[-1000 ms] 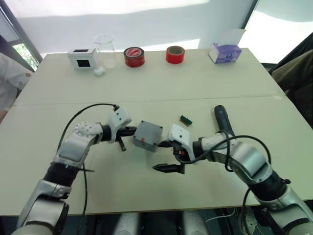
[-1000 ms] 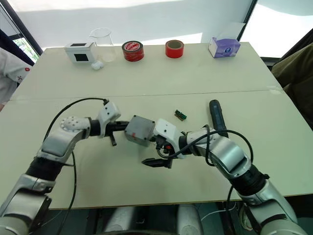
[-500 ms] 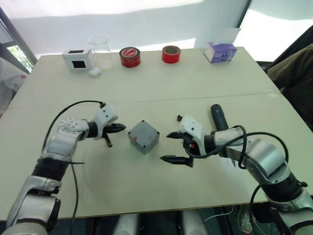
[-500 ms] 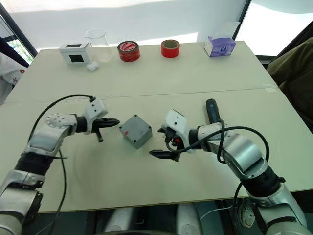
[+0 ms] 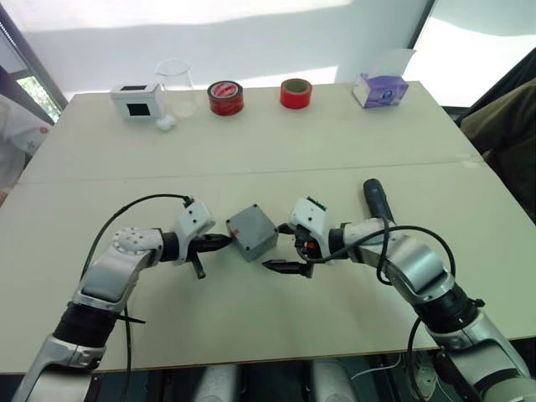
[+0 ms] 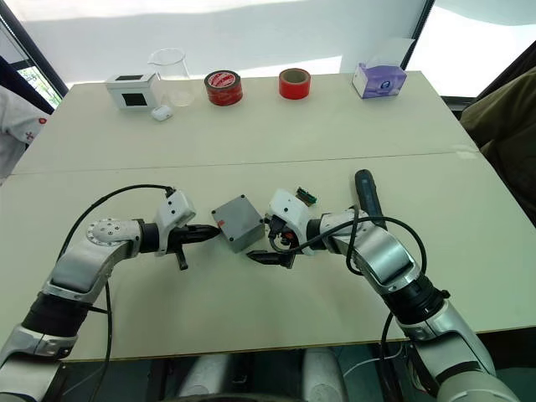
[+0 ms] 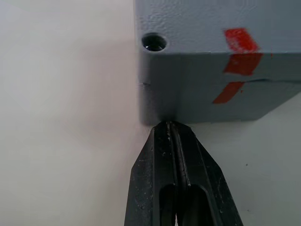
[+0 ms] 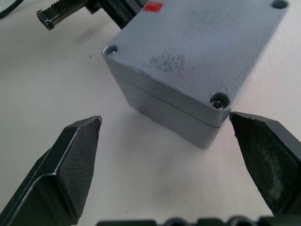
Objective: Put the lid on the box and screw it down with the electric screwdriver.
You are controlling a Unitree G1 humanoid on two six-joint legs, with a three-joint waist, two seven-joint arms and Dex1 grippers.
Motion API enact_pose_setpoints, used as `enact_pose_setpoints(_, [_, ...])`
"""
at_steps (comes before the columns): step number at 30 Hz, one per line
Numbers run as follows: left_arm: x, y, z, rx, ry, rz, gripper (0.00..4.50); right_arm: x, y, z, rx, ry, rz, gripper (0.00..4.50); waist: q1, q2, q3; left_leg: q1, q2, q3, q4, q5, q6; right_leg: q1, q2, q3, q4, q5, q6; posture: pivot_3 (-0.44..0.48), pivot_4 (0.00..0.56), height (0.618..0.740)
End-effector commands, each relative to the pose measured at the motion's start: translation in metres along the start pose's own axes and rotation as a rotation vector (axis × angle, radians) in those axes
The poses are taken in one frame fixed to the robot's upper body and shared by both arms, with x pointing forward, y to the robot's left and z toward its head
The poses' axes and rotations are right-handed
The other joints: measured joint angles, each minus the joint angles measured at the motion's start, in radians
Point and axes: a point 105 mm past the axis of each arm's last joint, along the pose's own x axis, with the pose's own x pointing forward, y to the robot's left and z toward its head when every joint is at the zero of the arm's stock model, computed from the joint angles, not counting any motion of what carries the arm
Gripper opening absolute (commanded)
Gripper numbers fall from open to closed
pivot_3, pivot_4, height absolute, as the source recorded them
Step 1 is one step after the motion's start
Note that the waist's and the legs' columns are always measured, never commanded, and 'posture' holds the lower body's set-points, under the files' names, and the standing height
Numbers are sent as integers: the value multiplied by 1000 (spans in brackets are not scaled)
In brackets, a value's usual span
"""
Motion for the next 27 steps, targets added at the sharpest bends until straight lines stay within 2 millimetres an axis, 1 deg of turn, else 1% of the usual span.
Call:
enact_pose_setpoints(1, [4, 1, 17, 44, -44, -10, 0, 0, 19, 14, -27, -57, 67, 4481, -1, 0, 0, 0, 0, 0, 0, 0, 0, 0, 0, 0, 0, 0, 0, 0, 150, 740])
enact_pose_setpoints(6, [3, 4, 17, 45, -42, -13, 0, 1, 18, 14, -16, -59, 48, 4481, -2, 0, 0, 0, 0, 0, 0, 0, 0, 0, 0, 0, 0, 0, 0, 0, 150, 740])
enact_pose_setpoints(14, [0, 4, 17, 36, -23, -45, 0, -4, 4, 15, -8, -71, -32, 4481, -1, 0, 0, 0, 0, 0, 0, 0, -1, 0, 0, 0, 0, 0, 0, 0, 150, 740])
enact_pose_setpoints(15, [-1, 2, 16, 32, -17, -61, 0, -5, 3, 15, -7, -72, -39, 4481, -1, 0, 0, 0, 0, 0, 0, 0, -1, 0, 0, 0, 0, 0, 0, 0, 150, 740])
enact_pose_setpoints(17, [-3, -11, 14, 26, -3, -132, 0, -6, -1, 15, -8, -75, -60, 4481, -2, 0, 0, 0, 0, 0, 0, 0, -1, 0, 0, 0, 0, 0, 0, 0, 150, 740])
enact_pose_setpoints(19, [1, -19, 14, 18, -7, -165, 0, -5, -4, 14, -12, -72, -78, 4481, -3, 0, 0, 0, 0, 0, 0, 0, -1, 0, 0, 0, 0, 0, 0, 0, 150, 740])
enact_pose_setpoints(25, [3, -22, 17, 13, -10, -171, 0, -4, -6, 14, -14, -76, -94, 4481, -1, 0, 0, 0, 0, 0, 0, 0, -1, 0, 0, 0, 1, 0, 0, 0, 150, 740])
enact_pose_setpoints(27, [2, -18, 16, 11, -5, -152, 0, -4, -5, 14, -16, -77, -90, 4481, -2, 0, 0, 0, 0, 0, 0, 0, -1, 0, 0, 0, 1, 0, 0, 0, 150, 740])
